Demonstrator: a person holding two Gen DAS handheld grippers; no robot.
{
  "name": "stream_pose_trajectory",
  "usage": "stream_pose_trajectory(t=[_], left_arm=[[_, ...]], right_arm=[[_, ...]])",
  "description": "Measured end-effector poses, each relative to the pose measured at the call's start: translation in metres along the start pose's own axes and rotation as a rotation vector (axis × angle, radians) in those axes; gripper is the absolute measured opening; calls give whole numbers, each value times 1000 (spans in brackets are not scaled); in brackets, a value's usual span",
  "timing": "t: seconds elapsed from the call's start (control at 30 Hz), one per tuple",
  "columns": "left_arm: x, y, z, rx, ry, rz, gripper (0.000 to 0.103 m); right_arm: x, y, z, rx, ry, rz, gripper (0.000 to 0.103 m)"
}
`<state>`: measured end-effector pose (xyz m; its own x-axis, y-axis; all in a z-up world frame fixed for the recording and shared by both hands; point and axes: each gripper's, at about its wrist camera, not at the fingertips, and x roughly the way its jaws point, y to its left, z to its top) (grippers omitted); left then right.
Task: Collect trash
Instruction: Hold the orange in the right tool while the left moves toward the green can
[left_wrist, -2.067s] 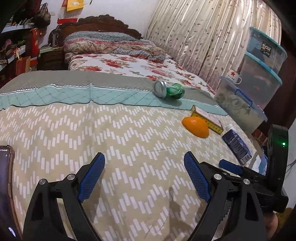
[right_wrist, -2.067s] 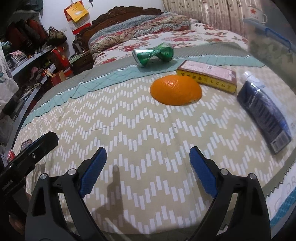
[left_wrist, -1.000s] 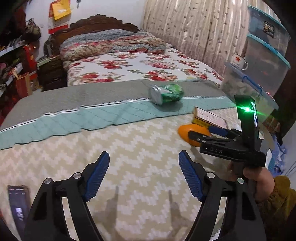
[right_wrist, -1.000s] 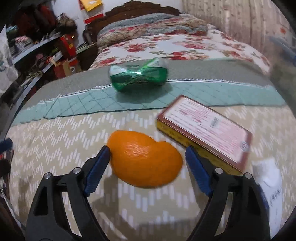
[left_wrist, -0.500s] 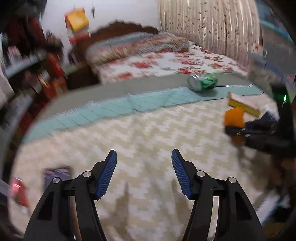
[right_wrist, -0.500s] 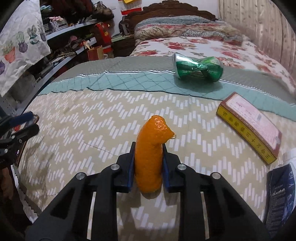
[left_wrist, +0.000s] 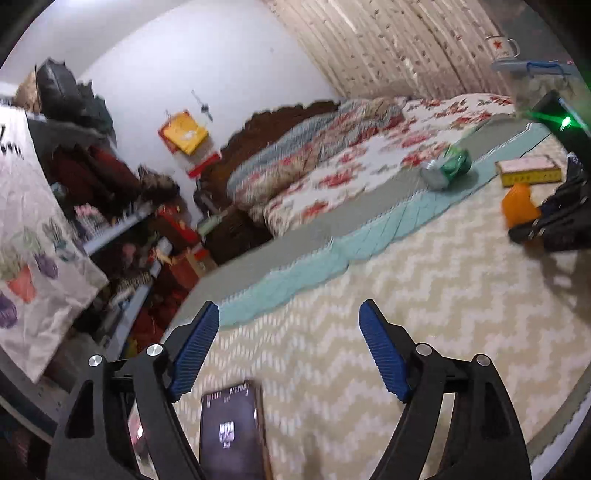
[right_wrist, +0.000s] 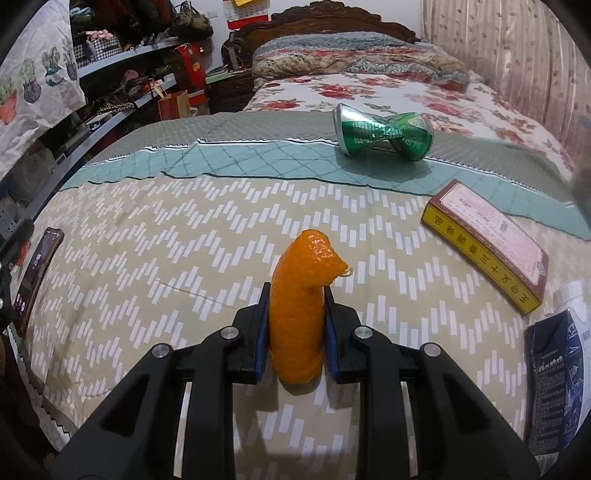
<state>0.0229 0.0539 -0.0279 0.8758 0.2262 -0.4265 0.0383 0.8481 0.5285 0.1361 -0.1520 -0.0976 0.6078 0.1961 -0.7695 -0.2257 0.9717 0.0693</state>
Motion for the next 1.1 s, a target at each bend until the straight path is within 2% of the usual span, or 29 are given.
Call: stream_pose_trajectory(t=[0.1, 0.3, 0.67, 1.1], left_arm=[[9, 7, -10, 14, 21, 20, 75], [6, 21, -15, 12, -15, 28, 76], [10, 23, -18, -1, -31, -33, 77], [13, 24, -18, -26, -17, -28, 77]], right_arm=[[1, 3, 1, 5, 0, -11, 27], [2, 3, 4, 35, -3, -14, 27], [5, -2, 7, 59, -5, -11, 27], [6, -4, 8, 68, -6, 0, 27]])
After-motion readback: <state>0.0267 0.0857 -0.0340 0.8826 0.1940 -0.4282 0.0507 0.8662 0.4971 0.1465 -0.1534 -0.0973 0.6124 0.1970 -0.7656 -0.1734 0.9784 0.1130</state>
